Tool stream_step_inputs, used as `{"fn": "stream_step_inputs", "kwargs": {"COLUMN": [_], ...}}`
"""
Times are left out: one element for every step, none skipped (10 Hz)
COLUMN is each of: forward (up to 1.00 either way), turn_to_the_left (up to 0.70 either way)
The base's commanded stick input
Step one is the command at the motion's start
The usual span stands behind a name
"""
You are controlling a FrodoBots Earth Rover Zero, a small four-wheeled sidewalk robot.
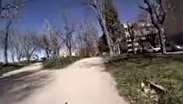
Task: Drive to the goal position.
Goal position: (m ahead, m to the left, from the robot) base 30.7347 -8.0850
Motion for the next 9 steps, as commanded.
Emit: {"fn": "stream_step_inputs", "kwargs": {"forward": [0.98,0.98,0.98,0.98,0.98,0.98,0.98,0.98,0.98], "turn_to_the_left": [0.16,0.16,0.15,0.13,0.04,0.00,0.00,0.00,0.00]}}
